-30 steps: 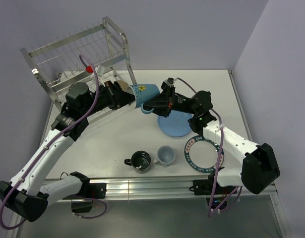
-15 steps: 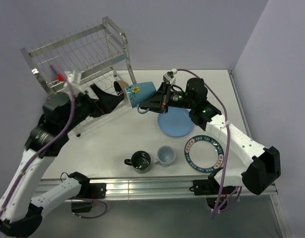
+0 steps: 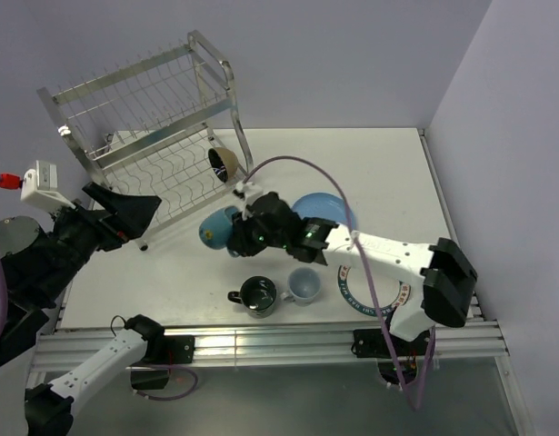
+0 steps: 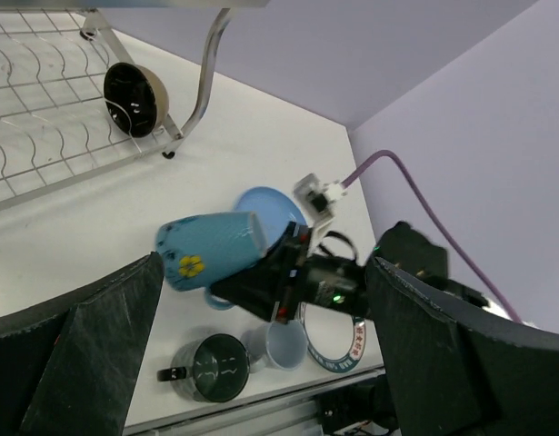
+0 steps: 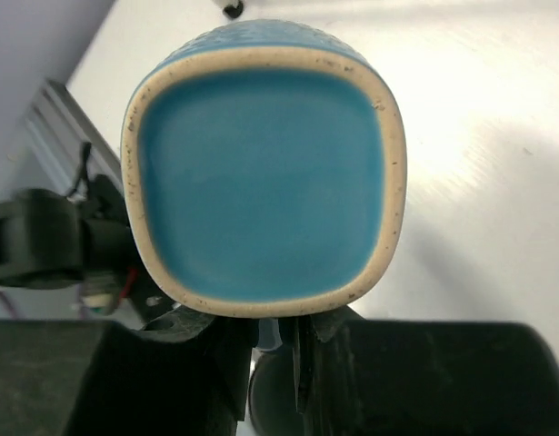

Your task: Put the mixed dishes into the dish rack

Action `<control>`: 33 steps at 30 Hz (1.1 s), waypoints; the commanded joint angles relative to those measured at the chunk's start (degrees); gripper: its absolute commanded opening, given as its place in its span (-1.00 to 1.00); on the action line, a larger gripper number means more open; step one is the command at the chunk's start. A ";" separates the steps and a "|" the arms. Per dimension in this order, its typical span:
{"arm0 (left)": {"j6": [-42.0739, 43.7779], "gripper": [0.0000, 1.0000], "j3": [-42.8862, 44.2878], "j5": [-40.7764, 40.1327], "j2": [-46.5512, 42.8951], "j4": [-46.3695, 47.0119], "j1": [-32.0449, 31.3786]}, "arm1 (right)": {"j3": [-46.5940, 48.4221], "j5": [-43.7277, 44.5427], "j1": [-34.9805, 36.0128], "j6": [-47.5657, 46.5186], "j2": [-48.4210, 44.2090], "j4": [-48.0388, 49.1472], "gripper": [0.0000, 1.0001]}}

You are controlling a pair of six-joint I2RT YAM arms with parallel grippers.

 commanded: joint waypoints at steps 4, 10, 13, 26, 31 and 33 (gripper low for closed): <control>0.51 0.98 5.22 2.45 -0.12 -5.30 -0.14 | 3.78 8.43 4.42 -9.35 9.30 26.23 -1.00; -1.60 0.98 7.50 1.48 -2.41 -8.38 -0.05 | 16.69 -0.53 4.24 -5.14 23.62 33.19 -1.00; -1.86 0.99 8.64 1.30 -2.85 -8.91 -0.14 | 27.03 -5.01 4.07 -1.72 32.56 35.82 -1.00; -1.43 0.98 5.66 1.74 -4.61 -6.98 -0.05 | 49.58 -6.61 1.61 3.21 49.65 31.17 -1.00; -0.99 0.99 6.01 2.97 -3.82 -6.80 -0.05 | 52.21 -5.29 1.17 1.29 53.08 31.53 -1.00; -1.16 0.98 5.92 2.71 -3.99 -7.07 -0.05 | 53.18 -4.85 0.99 -0.03 54.31 30.48 -1.00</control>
